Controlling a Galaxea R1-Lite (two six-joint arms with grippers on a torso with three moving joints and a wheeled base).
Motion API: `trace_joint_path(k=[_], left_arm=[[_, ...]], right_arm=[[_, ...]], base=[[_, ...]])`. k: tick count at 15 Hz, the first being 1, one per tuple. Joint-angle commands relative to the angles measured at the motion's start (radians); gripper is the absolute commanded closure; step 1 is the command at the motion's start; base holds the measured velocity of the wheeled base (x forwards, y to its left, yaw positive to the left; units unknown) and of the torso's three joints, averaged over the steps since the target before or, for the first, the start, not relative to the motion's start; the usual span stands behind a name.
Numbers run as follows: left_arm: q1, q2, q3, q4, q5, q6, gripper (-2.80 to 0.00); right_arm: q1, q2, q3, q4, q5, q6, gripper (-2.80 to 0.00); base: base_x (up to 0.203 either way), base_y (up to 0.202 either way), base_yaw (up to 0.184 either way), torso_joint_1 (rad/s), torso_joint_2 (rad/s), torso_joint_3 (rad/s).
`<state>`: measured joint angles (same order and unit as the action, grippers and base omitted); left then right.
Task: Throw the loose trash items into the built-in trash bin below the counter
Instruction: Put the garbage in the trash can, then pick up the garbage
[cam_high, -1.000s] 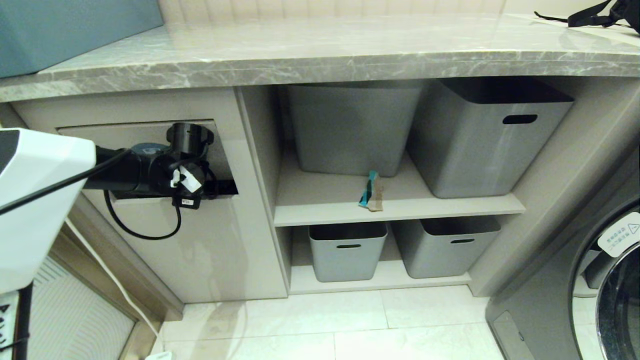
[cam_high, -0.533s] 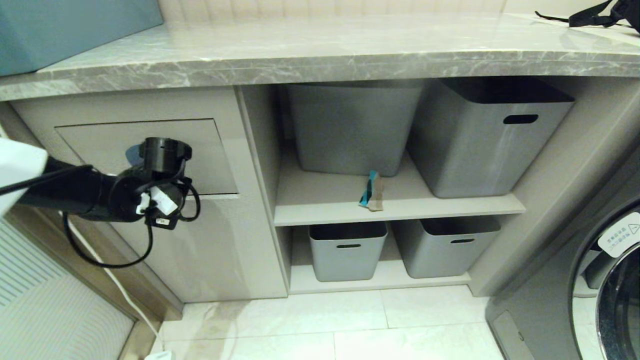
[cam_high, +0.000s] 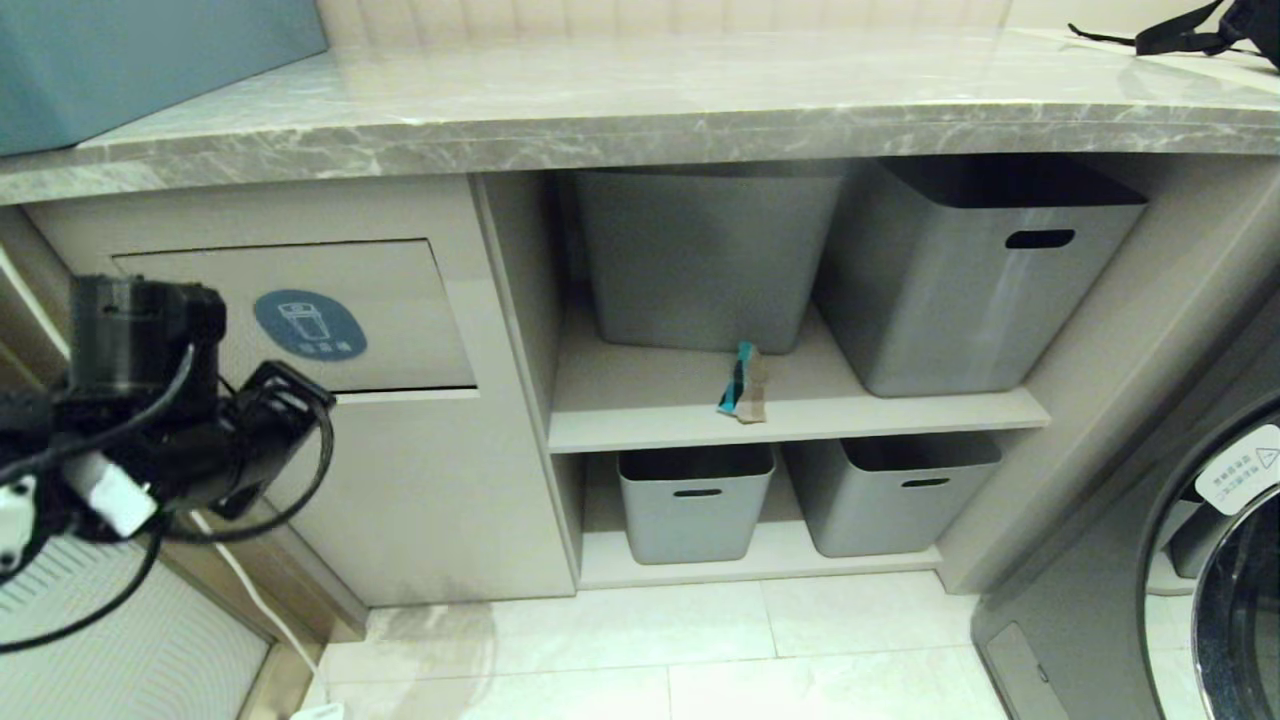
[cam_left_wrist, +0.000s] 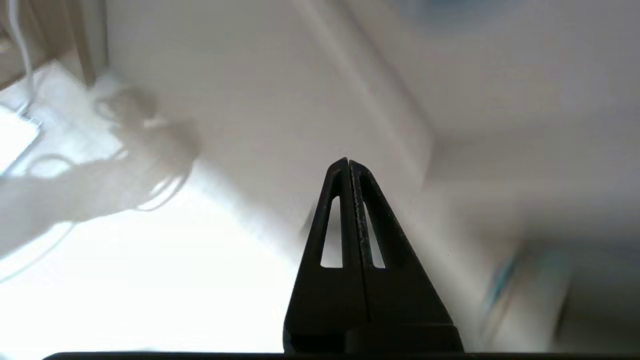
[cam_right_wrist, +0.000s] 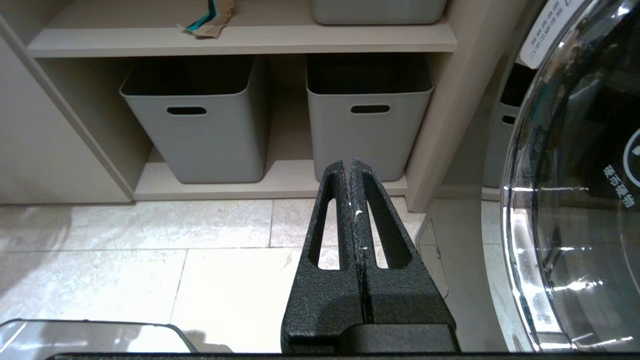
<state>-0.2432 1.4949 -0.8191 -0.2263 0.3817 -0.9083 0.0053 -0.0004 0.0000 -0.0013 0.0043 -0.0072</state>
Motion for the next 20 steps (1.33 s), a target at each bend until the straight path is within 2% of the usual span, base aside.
trace_joint_path(k=[1,3,4,5,6,7,8,9,11,13,15,17,19,20], left_arm=[[-0.115,-0.143,0.213,-0.078,-0.079,0.165,0.00],[-0.226,-0.155,0.334,-0.338,-0.138,0.398,0.00],[-0.253,-0.122,0.350,-0.454,-0.168,0.487,0.00],[-0.267,-0.064,0.350,-0.550,-0.228,0.601,0.00],[-0.270,-0.035,0.340,-0.612,-0.316,0.725,0.00],[-0.265,-0.029,0.323,-0.652,-0.405,0.815,0.00],[-0.237,-0.039,0.315,-0.660,-0.440,0.879,0.00],[-0.215,-0.065,0.321,-0.659,-0.449,0.904,0.00],[-0.160,-0.147,0.404,-0.638,-0.443,0.917,0.00],[-0.083,-0.282,0.572,-0.573,-0.437,0.919,0.00],[-0.044,-0.429,0.739,-0.472,-0.439,0.918,0.00],[-0.028,-0.587,0.796,-0.202,-0.442,0.897,0.00],[-0.025,-0.760,0.798,0.053,-0.437,0.883,0.00],[-0.022,-0.813,0.788,0.199,-0.410,0.874,0.00]], right_arm=[[0.001,-0.001,0.000,0.000,0.000,0.000,0.00],[0.001,-0.001,0.000,0.000,0.000,0.000,0.00],[0.001,-0.001,0.000,0.000,0.000,0.000,0.00],[0.001,-0.001,0.000,0.000,0.000,0.000,0.00],[0.001,-0.001,0.000,0.000,0.000,0.000,0.00],[0.001,-0.001,0.000,0.000,0.000,0.000,0.00],[0.001,-0.001,0.000,0.000,0.000,0.000,0.00],[0.001,-0.001,0.000,0.000,0.000,0.000,0.00],[0.001,-0.001,0.000,0.000,0.000,0.000,0.00],[0.001,-0.001,0.000,0.000,0.000,0.000,0.00],[0.001,-0.001,0.000,0.000,0.000,0.000,0.00],[0.001,-0.001,0.000,0.000,0.000,0.000,0.00],[0.001,-0.001,0.000,0.000,0.000,-0.001,0.00],[0.000,-0.001,0.000,0.000,0.000,0.000,0.00]], base=[[0.000,0.000,0.000,0.000,0.00,0.000],[0.000,0.000,0.000,0.000,0.00,0.000],[0.000,0.000,0.000,0.000,0.00,0.000],[0.000,0.000,0.000,0.000,0.00,0.000],[0.000,0.000,0.000,0.000,0.00,0.000],[0.000,0.000,0.000,0.000,0.00,0.000],[0.000,0.000,0.000,0.000,0.00,0.000],[0.000,0.000,0.000,0.000,0.00,0.000],[0.000,0.000,0.000,0.000,0.00,0.000],[0.000,0.000,0.000,0.000,0.00,0.000],[0.000,0.000,0.000,0.000,0.00,0.000],[0.000,0.000,0.000,0.000,0.00,0.000],[0.000,0.000,0.000,0.000,0.00,0.000],[0.000,0.000,0.000,0.000,0.00,0.000]])
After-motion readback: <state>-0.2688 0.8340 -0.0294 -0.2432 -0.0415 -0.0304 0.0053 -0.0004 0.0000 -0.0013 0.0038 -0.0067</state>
